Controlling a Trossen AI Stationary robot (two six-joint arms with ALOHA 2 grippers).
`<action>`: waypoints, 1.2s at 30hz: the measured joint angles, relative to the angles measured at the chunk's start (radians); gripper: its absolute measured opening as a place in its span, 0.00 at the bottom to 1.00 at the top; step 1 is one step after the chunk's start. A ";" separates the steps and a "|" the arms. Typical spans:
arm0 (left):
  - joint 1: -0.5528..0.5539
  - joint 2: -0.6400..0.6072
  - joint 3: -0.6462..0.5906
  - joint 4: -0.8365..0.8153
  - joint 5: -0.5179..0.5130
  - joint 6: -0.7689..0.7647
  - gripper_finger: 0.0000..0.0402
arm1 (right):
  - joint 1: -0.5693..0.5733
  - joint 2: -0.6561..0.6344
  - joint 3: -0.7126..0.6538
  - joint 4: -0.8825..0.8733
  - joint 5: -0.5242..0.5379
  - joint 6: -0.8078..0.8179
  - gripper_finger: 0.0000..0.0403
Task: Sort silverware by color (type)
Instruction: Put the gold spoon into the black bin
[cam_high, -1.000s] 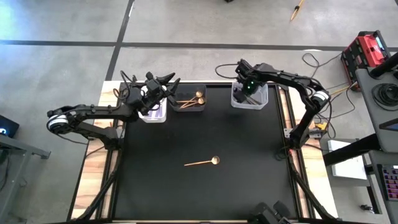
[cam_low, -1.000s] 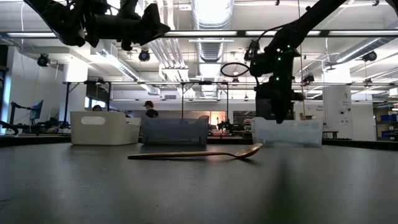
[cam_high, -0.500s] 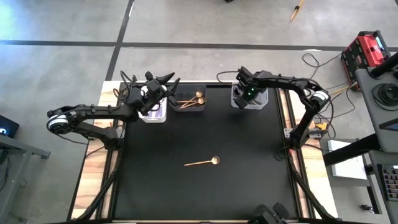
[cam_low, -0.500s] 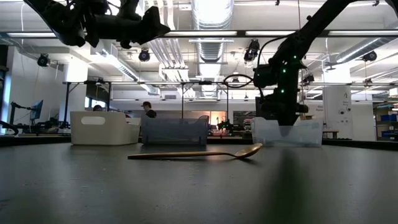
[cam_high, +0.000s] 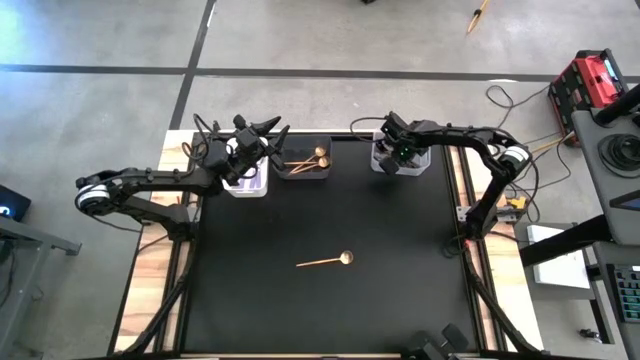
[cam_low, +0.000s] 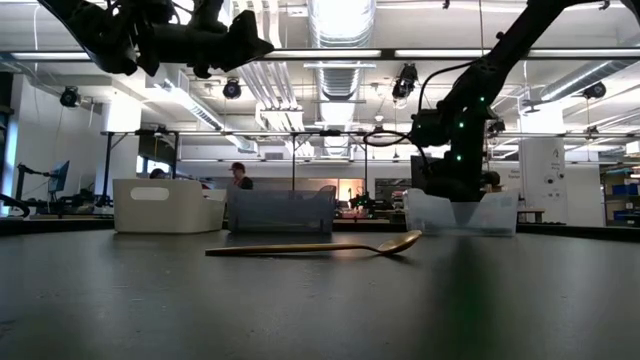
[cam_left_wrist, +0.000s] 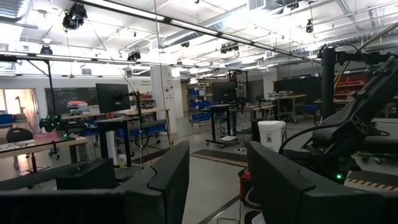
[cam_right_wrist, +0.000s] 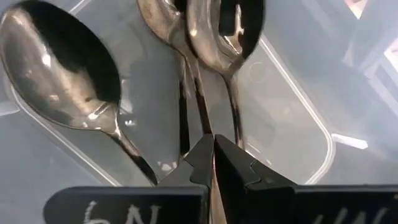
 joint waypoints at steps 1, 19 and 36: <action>0.000 0.000 0.000 0.000 0.000 0.000 0.36 | 0.000 0.000 -0.001 0.003 0.000 0.000 0.02; 0.000 0.000 0.000 0.000 0.000 0.012 0.36 | 0.000 -0.020 0.004 0.022 0.179 -0.058 0.02; -0.001 0.000 0.000 0.000 0.003 0.011 0.36 | 0.036 -0.314 -0.014 0.063 -0.034 -0.003 0.02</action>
